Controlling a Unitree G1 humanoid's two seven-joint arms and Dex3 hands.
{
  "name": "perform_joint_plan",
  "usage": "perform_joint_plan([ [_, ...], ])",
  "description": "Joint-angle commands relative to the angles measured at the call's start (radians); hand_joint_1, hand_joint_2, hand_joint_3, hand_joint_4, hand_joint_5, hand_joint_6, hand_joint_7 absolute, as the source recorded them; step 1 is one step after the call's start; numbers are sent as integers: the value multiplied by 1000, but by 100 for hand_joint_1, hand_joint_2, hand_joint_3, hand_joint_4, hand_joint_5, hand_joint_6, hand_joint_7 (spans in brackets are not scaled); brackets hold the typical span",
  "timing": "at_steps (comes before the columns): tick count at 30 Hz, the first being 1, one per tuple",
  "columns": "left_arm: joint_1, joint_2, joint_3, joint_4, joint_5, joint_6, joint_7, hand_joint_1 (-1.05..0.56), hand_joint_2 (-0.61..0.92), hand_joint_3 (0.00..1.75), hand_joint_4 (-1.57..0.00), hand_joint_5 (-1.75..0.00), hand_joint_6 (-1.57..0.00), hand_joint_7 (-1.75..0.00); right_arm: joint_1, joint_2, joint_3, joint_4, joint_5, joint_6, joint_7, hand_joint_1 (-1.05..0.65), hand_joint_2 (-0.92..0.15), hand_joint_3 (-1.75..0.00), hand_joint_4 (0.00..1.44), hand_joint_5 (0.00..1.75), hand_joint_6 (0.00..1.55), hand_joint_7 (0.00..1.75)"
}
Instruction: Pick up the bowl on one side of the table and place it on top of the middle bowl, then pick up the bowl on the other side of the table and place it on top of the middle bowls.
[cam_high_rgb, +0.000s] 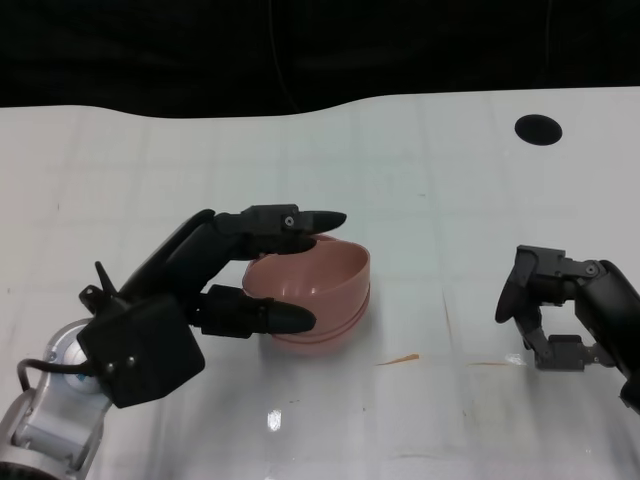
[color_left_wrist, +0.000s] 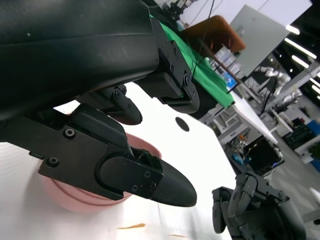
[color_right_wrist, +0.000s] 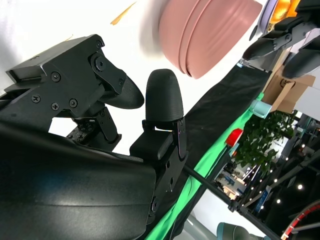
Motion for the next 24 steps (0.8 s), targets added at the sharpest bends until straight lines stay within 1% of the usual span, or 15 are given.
perform_joint_plan([
  [1,29,-5,40,-41,-77,18,-40,-61,92,11,-72,-2,-60,0,-2,-18,-11,1,18,8,12,-7,-57,-118,85,175,72,157],
  [3,37,-11,57,-52,-125,25,-70,-55,92,11,-73,-3,-60,0,-3,-18,-13,1,20,9,15,-7,-56,-119,85,175,72,158],
  [9,78,-38,129,-87,-346,65,-209,-59,92,22,-71,-2,-56,0,-1,-18,-14,1,13,2,7,-8,-55,-120,86,175,71,158],
  [11,89,-47,152,-98,-414,98,-255,-54,92,24,-70,-2,-56,0,-1,-17,-14,-1,12,6,8,-8,-55,-121,86,175,71,158],
  [13,93,-53,166,-105,-438,115,-279,-51,92,24,-70,-2,-56,0,0,-17,-14,-2,12,7,8,-8,-55,-121,85,175,71,158],
  [14,101,-67,184,-104,-494,139,-310,-51,92,24,-70,-2,-56,0,-1,-18,-13,-1,9,6,5,-8,-55,-121,85,175,71,158],
  [15,109,-79,200,-106,-541,163,-335,-47,92,26,-72,-3,-57,-1,-1,-17,-13,-1,9,4,4,-8,-55,-122,85,175,71,158],
  [16,121,-90,213,-114,-574,185,-348,-45,92,29,-73,-4,-57,-1,-1,-17,-14,-1,11,4,5,-8,-55,-122,85,175,71,158],
  [17,136,-100,226,-123,-601,204,-356,-45,87,41,-72,-8,-57,-1,-1,-17,-14,0,12,2,6,-8,-55,-122,85,175,71,158],
  [18,145,-107,235,-131,-612,217,-359,-43,80,58,-67,-22,-56,-1,0,-17,-15,1,12,-1,6,-8,-55,-122,85,175,71,158],
  [19,151,-112,243,-136,-617,226,-362,-41,72,75,-48,-60,-56,-2,0,-17,-15,1,12,-2,5,-8,-55,-122,85,175,71,158],
  [20,154,-116,249,-140,-620,233,-366,-40,69,82,-36,-84,-55,-3,0,-18,-15,2,11,-3,5,-8,-55,-122,85,175,71,158],
  [21,155,-119,254,-143,-619,238,-369,-40,67,86,-28,-100,-55,-3,0,-18,-15,2,11,-4,5,-8,-55,-122,85,175,71,158],
  [23,167,-123,267,-143,-623,244,-387,-39,66,88,-23,-109,-55,-3,1,-18,-15,0,11,-2,5,-7,-55,-122,85,175,71,158],
  [24,179,-123,274,-144,-626,247,-395,-28,58,104,-21,-112,-55,-4,2,-19,-14,-2,11,0,5,-8,-55,-122,85,175,71,158],
])
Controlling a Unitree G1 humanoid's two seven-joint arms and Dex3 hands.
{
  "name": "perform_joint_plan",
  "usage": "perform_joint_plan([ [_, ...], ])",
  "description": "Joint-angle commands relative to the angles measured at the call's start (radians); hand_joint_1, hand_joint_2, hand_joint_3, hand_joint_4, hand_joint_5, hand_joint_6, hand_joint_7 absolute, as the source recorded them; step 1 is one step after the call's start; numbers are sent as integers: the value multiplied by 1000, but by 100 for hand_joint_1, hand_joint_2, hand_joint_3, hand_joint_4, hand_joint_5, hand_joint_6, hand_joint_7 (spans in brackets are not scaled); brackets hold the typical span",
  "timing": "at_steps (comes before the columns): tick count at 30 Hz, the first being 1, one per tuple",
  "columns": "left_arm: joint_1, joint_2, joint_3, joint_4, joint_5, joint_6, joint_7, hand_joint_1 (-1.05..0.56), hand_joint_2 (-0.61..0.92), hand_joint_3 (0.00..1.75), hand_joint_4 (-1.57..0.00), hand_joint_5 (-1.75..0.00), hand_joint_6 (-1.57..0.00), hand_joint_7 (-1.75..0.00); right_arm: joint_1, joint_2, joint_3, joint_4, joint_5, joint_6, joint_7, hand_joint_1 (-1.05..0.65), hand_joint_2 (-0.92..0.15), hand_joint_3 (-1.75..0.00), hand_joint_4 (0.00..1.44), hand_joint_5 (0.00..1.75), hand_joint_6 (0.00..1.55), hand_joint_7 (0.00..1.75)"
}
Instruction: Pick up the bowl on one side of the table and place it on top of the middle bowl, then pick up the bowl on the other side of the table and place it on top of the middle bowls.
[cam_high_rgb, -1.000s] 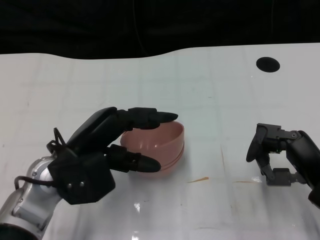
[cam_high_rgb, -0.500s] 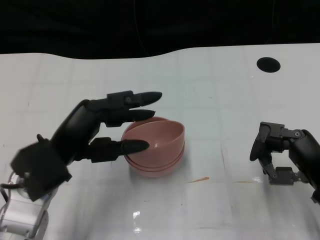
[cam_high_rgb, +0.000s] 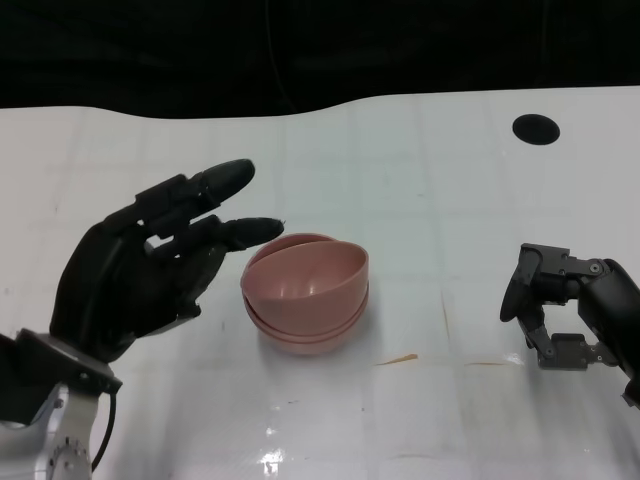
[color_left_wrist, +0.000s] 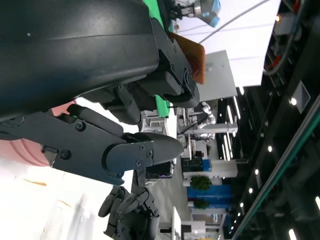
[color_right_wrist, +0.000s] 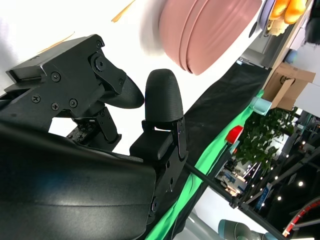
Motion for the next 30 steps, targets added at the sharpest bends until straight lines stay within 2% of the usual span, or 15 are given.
perform_joint_plan([
  [1,36,4,33,-14,-15,11,-35,-21,50,119,-20,-115,-55,-6,3,-19,-8,-3,5,-2,-3,-8,-55,-122,85,175,71,158],
  [4,59,-5,59,-13,-23,14,-46,-12,48,131,-24,-121,-60,-11,3,-22,-7,-3,-2,-9,-11,-7,-54,-122,85,175,71,158],
  [7,71,-9,81,-16,-34,35,-51,-9,44,138,-27,-132,-58,-27,4,-23,-8,-4,2,-7,-8,-7,-54,-122,84,175,71,158],
  [8,74,-10,87,-14,-36,37,-53,-8,43,141,-29,-138,-45,-59,5,-23,-9,-4,5,-7,-6,-6,-55,-122,84,175,71,158],
  [9,76,-12,96,-7,-37,36,-56,-8,42,142,-31,-141,-36,-82,5,-23,-10,-4,8,-7,-3,-6,-55,-122,84,175,71,158],
  [11,81,-19,111,-2,-34,35,-47,-5,41,145,-39,-151,-33,-107,6,-24,-10,-4,8,-10,-3,-5,-55,-122,85,175,71,158],
  [12,84,-23,117,-3,-31,36,-38,-4,40,147,-44,-155,-36,-113,6,-26,-10,-3,6,-12,-4,-5,-55,-122,85,175,71,158],
  [16,91,-47,137,-3,-10,22,-5,-2,37,151,-50,-159,-39,-120,6,-27,-10,-1,7,-15,-4,-4,-56,-122,84,175,71,158],
  [17,95,-59,145,-2,2,8,18,2,37,157,-60,-168,-52,-131,6,-27,-10,0,8,-15,-3,-4,-56,-122,85,175,71,158],
  [22,82,-92,165,61,73,-134,39,16,41,171,-87,-174,-75,-156,6,-30,-10,-3,10,1,0,-4,-56,-122,85,175,71,158],
  [27,72,-97,173,134,97,-181,44,22,54,165,-108,-175,-84,-173,7,-28,-8,-1,9,-3,3,-2,-56,-122,84,175,71,158],
  [30,72,-100,174,155,126,-194,70,22,59,159,-112,-175,-86,-174,8,-29,-7,-2,6,-2,2,-2,-56,-121,84,175,71,158],
])
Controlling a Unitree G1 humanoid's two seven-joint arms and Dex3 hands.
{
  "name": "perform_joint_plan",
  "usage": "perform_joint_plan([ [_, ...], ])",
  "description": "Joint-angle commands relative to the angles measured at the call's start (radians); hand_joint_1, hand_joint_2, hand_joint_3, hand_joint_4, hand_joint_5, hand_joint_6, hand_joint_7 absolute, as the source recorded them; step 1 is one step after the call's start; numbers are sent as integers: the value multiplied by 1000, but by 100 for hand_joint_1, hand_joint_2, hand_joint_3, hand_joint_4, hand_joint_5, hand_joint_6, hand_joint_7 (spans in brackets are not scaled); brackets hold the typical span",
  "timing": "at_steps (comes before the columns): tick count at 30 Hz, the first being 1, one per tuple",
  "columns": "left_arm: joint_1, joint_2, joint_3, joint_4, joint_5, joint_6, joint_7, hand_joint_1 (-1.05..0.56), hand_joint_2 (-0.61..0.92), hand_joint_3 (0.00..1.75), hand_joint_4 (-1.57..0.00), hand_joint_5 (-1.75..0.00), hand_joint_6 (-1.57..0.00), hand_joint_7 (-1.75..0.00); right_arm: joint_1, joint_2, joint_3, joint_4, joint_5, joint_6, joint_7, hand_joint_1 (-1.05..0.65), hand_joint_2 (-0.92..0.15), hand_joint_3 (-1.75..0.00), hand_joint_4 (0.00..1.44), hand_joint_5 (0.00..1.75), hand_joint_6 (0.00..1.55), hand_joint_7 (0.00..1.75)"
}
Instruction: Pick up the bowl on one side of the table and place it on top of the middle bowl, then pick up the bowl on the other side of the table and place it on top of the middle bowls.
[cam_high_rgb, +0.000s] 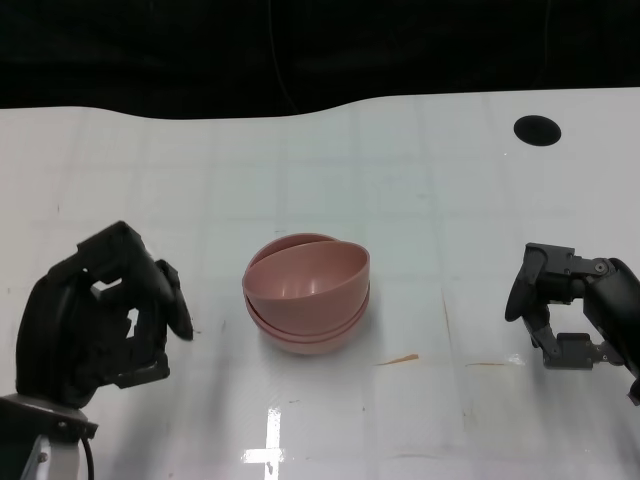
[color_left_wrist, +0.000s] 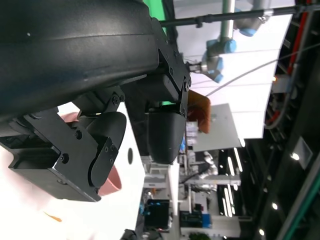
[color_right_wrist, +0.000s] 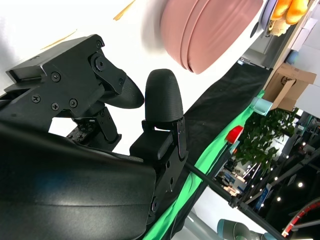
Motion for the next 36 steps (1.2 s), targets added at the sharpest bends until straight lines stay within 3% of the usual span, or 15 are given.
perform_joint_plan([
  [1,-1,4,11,21,40,-25,50,21,58,159,-112,-175,-87,-175,7,-17,-6,-2,4,0,-1,-2,-56,-121,84,175,71,158],
  [12,18,-28,22,24,52,8,153,20,67,149,-113,-175,-84,-175,5,-12,-11,3,13,-6,2,-3,-55,-121,84,175,71,157],
  [36,71,78,-25,34,120,84,89,25,62,144,-108,-175,-80,-175,12,-21,-16,1,7,-9,-18,-7,-55,-122,86,175,72,157],
])
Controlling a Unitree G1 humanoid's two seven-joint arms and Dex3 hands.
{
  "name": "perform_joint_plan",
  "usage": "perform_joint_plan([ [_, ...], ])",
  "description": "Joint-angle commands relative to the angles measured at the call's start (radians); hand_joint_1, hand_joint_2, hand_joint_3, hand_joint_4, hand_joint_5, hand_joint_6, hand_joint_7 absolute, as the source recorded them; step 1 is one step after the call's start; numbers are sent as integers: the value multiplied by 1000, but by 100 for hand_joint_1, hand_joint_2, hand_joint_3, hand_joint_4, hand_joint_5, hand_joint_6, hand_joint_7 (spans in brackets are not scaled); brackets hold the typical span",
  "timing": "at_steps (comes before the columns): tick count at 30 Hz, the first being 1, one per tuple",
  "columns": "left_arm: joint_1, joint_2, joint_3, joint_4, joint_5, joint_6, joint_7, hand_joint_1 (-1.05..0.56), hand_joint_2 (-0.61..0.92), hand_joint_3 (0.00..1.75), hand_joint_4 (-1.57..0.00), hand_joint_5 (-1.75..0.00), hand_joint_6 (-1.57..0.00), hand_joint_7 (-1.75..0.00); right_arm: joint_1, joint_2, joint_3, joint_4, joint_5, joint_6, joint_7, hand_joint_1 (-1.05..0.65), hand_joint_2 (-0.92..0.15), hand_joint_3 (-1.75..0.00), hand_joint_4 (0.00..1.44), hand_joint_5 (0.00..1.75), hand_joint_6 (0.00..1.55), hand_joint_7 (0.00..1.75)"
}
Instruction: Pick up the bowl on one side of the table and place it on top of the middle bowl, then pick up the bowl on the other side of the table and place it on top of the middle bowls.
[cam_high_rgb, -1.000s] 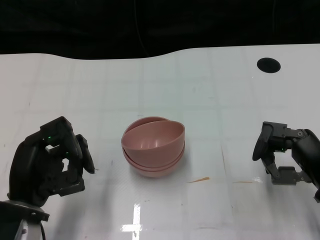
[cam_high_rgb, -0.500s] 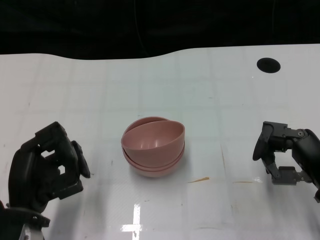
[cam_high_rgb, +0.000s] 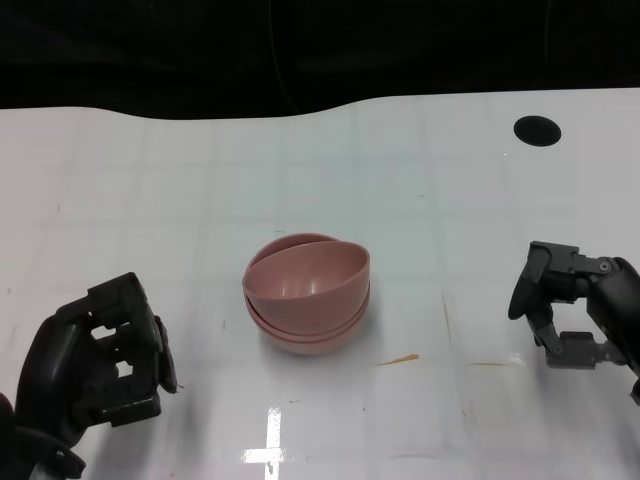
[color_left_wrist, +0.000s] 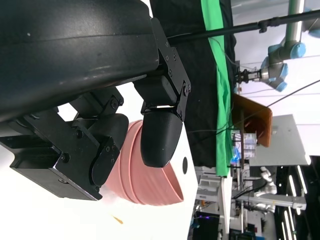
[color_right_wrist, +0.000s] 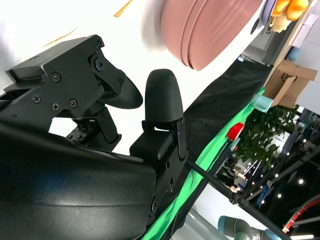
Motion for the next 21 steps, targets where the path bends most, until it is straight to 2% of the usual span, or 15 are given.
perform_joint_plan([
  [1,5,25,3,15,7,-3,-11,25,62,144,-108,-175,-79,-175,12,-21,-10,0,-1,-12,-12,-7,-55,-122,86,175,72,157],
  [21,10,41,3,-1,12,9,11,21,60,146,-106,-175,-78,-175,21,-13,-2,-22,-18,-13,-43,-7,-54,-120,86,175,74,153],
])
